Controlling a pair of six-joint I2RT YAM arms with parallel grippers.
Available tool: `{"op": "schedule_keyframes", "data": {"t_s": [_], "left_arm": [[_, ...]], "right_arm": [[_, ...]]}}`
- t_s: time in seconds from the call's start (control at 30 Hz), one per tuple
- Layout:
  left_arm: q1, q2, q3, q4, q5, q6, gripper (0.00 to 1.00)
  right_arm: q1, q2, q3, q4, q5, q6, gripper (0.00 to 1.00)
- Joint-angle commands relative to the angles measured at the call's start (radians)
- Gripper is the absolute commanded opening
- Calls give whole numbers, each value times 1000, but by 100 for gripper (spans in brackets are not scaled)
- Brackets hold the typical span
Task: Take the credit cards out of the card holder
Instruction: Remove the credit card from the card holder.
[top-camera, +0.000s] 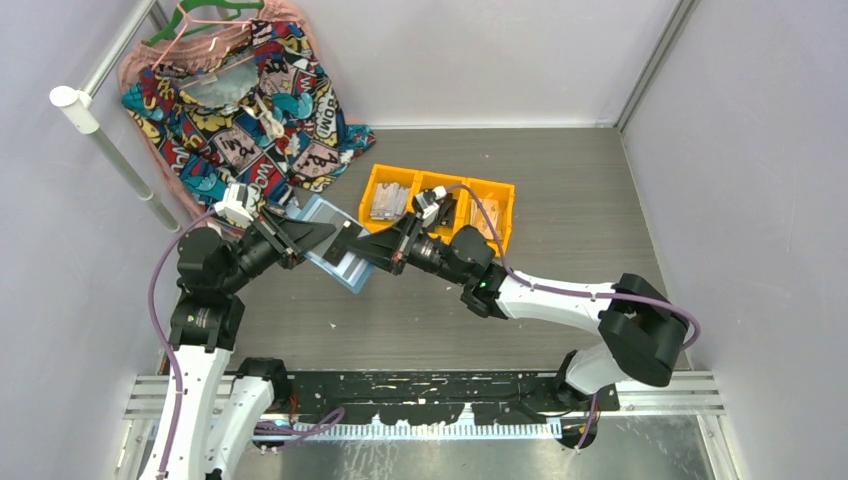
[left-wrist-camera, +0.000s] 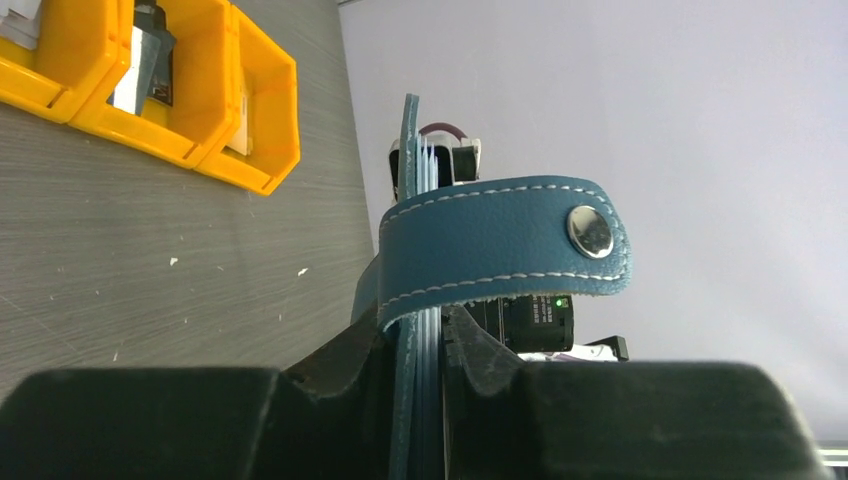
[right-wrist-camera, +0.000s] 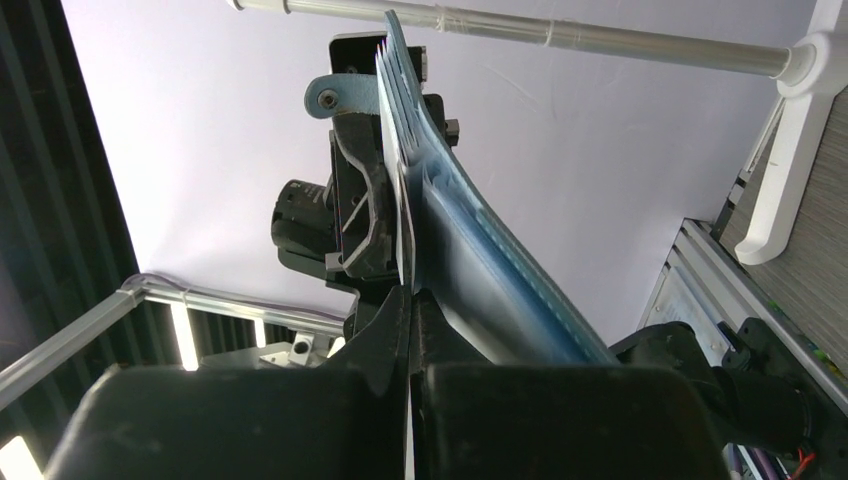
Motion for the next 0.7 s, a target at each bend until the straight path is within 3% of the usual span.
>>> {"op": "schedule_keyframes", "data": {"t_s": [0.0, 0.17, 0.27, 0.37, 0.43, 0.67], "left_arm": [[-4, -8, 30, 86, 8, -15, 20], [-4, -7, 33, 81, 9, -12, 11], [-4, -6, 39, 73, 6, -6, 0], [-4, -7, 42, 74, 11, -5, 0], [-4, -5, 45, 72, 10, 0, 0], [-2, 1, 53, 53, -23, 47, 0]], "right_arm": [[2, -64, -45, -15, 27, -27, 1], [4, -60, -4, -30, 12, -40, 3], [7, -36, 42, -34, -6, -34, 26], [8, -9, 69, -8, -12, -17, 34], [7, 4, 82, 1, -12, -10, 34], [-1, -31, 41, -10, -1, -15, 1]]}}
